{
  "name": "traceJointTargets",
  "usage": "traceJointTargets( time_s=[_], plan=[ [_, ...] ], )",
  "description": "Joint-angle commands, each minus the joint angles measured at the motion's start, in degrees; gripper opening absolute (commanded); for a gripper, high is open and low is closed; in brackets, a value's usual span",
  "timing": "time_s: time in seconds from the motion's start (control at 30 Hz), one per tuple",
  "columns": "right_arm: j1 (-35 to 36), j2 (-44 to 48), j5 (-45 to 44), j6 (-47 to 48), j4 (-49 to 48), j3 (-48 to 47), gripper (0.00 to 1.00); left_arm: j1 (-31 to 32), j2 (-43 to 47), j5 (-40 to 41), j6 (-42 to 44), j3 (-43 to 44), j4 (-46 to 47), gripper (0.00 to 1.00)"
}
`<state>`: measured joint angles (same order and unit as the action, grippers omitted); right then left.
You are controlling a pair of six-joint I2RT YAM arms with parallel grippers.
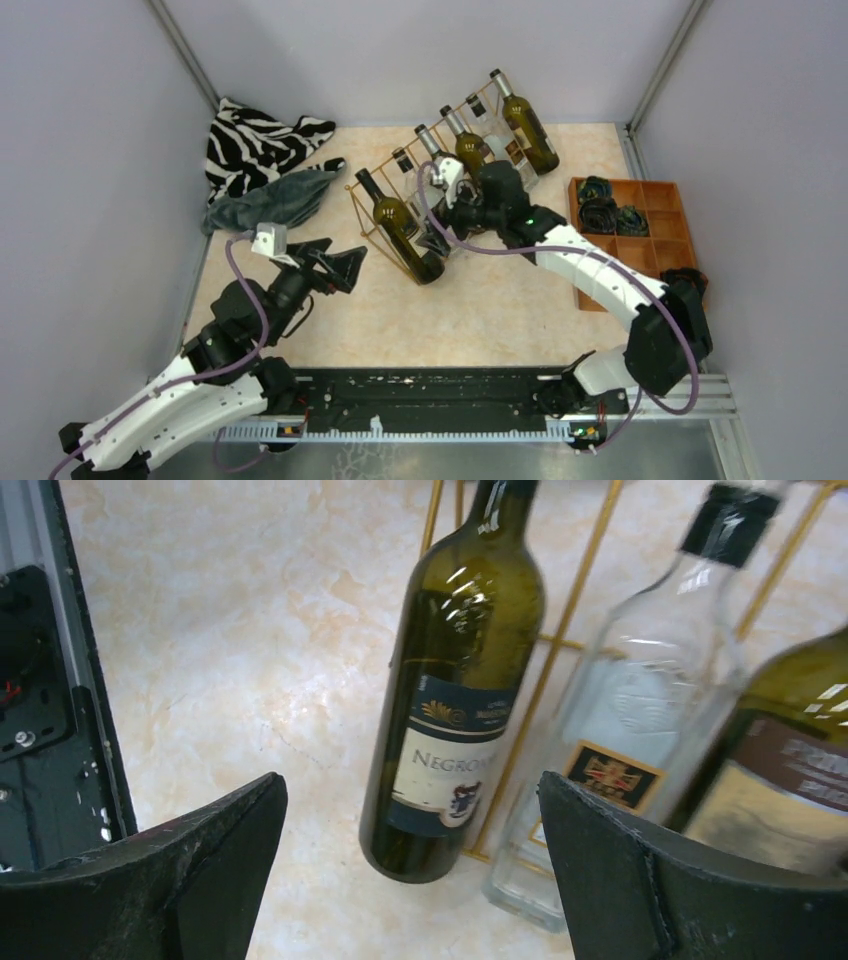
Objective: Put the wine bottle on the wine rack
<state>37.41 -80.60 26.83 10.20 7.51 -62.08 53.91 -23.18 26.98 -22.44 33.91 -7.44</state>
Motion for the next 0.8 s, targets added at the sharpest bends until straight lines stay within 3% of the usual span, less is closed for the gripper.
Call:
traceJointTargets(
  time_s=[0.0,0.17,0.33,0.5,0.6,0.77],
  plan=[
    [-7.1,6.1,11.2,4.8,3.0,-4.6,0.96,0.3,-7.4,-2.3,6.2,6.8,3.5,0.98],
    [-14.8,10.1,12.0,6.8,7.7,-7.6,0.99,-2.4,-21.3,-5.2,10.7,18.5,3.1,0.98],
    [-20.8,11.8,6.4,5.6,11.8,-13.5,0.99,-20.1,-29.9,-29.7,4.9,28.2,3.5,0.98],
    [-26.1,13.5,0.8,3.5,15.4,-20.5,0.99,-30.5,-34.7,-41.0,-1.0,35.0,3.8,0.98],
    [-26.1,14.2,-6.6,3.7,18.7,-25.1,0.99,-32.2,-35.1,-46.1,-3.4,39.3,5.5,0.98],
    [-26.1,13.9,-8.0,3.3,24.4,-33.8,0.98,-32.2,-34.4,-47.4,-2.1,47.1,2.2,0.98]
  ],
)
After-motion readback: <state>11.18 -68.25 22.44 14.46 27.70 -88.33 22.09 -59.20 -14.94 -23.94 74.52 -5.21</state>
